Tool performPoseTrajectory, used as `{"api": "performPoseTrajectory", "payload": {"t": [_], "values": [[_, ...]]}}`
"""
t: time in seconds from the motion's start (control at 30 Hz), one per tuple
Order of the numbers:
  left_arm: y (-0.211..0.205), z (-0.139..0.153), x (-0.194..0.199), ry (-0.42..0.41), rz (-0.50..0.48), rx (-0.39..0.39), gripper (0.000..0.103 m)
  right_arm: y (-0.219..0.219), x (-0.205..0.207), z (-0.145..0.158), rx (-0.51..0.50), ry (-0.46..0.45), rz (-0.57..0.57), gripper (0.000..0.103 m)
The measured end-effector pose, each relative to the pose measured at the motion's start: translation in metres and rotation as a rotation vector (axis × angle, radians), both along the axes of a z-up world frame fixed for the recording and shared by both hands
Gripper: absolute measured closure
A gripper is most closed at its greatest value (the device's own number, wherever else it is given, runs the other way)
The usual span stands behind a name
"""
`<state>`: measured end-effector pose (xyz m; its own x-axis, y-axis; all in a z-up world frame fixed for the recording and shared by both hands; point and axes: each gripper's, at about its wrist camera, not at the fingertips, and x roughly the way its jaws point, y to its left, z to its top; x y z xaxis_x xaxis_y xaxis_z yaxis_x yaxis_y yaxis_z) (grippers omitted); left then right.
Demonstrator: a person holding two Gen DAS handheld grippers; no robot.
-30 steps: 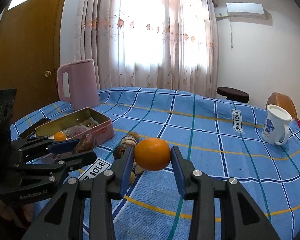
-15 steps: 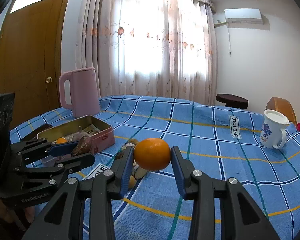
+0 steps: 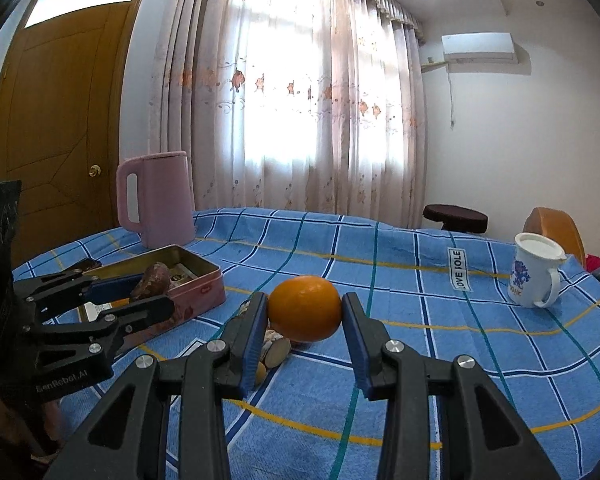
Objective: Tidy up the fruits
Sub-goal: 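Lift and carry the brown fruit and orange over the tin box with both tools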
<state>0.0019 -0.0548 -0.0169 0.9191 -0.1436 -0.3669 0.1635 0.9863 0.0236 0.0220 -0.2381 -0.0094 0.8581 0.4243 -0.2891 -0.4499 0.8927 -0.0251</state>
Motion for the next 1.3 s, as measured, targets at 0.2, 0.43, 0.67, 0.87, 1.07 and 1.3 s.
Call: {"api": "performPoseTrajectory", "payload": {"t": [0.2,0.43,0.67,0.87,1.07,1.3], "values": [[0.003,0.004,-0.003,-0.031,0.032,0.020,0.064,0.001,-0.005,0.001,-0.011,-0.030,-0.008,0.063],[0.010,0.005,0.000,-0.026,0.045,0.016,0.064,0.007,-0.005,0.001,-0.034,-0.036,-0.002,0.063],[0.029,0.010,0.004,-0.025,0.082,0.009,0.064,0.022,0.004,0.008,-0.035,-0.022,0.033,0.063],[0.053,0.011,0.012,-0.003,0.127,0.003,0.064,0.052,0.015,0.017,-0.053,-0.016,0.091,0.063],[0.078,0.009,0.021,0.033,0.141,-0.026,0.064,0.089,0.024,0.019,-0.075,0.002,0.150,0.063],[0.123,0.009,0.038,0.087,0.205,-0.071,0.064,0.136,0.042,0.020,-0.093,0.059,0.229,0.063]]}}
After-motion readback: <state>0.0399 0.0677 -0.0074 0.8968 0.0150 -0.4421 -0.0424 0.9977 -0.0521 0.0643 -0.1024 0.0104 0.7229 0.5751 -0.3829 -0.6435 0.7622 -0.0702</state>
